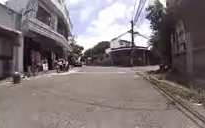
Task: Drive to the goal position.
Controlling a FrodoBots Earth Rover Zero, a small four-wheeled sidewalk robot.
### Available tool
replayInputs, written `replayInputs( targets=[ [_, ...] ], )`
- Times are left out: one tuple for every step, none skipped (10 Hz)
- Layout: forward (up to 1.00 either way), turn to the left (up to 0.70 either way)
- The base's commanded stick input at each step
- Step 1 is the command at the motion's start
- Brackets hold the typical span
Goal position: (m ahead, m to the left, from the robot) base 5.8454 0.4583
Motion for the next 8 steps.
replayInputs(
  targets=[
    [0.70, 0.00],
    [0.70, 0.00],
    [0.70, 0.00],
    [0.70, 0.00],
    [0.70, 0.00],
    [0.70, 0.00],
    [0.70, 0.00],
    [0.70, 0.00]
  ],
)
